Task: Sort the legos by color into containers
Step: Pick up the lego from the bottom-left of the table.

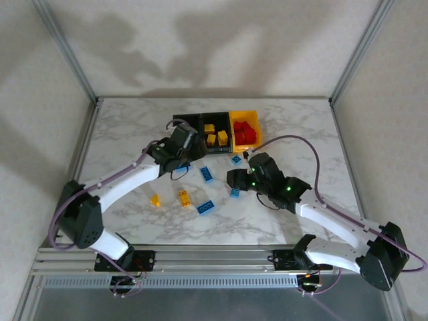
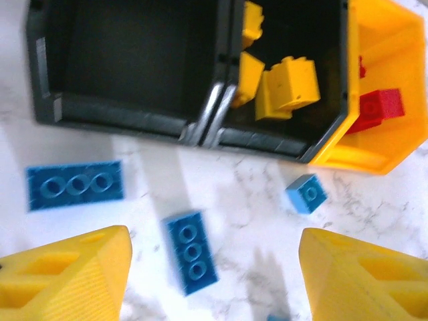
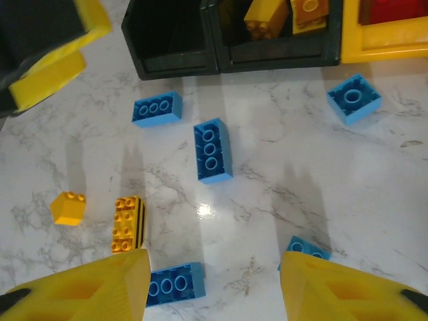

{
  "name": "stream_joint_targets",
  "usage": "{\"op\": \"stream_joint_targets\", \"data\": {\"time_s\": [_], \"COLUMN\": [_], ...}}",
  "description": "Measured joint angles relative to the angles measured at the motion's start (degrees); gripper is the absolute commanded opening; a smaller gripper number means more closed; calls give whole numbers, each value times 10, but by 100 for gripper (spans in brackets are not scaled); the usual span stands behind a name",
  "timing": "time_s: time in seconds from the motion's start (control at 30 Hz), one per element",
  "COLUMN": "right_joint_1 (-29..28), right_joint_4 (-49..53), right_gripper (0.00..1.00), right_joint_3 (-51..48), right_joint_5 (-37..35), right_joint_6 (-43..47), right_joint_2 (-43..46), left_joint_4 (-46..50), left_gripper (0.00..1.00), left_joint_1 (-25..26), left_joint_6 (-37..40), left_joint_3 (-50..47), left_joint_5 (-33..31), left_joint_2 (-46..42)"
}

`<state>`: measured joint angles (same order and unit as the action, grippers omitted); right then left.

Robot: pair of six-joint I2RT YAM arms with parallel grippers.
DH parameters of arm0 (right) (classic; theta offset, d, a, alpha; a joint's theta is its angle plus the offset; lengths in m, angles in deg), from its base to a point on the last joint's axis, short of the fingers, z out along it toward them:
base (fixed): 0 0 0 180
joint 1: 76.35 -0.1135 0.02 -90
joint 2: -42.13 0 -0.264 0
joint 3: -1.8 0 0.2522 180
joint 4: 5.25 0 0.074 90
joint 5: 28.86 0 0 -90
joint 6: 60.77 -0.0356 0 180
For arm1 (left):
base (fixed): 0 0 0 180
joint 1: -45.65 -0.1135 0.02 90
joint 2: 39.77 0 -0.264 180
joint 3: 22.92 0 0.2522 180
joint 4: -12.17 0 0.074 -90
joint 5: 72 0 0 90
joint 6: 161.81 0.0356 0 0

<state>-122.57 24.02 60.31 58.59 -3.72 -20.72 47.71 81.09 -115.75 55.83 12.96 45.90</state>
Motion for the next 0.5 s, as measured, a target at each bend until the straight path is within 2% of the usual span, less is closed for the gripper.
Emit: {"op": "stream_joint_targets", "data": {"time_s": [0.27, 0.5], "right_joint_1": [0, 0], "right_joint_4": [-25, -42], "right_gripper": [55, 55], "right_joint_3": [2, 2], "right_joint_5": [44, 58], "right_joint_6": [15, 19], "right_joint_2": [-18, -34], "left_joint_4": [59, 130], "left_gripper": [71, 70], "left_joint_1": [0, -3], "left_joint_6": [-31, -132], "left_joint_3": [-110, -231], "left_joint_5": [-58, -97], "left_joint_2": [-151, -223]}}
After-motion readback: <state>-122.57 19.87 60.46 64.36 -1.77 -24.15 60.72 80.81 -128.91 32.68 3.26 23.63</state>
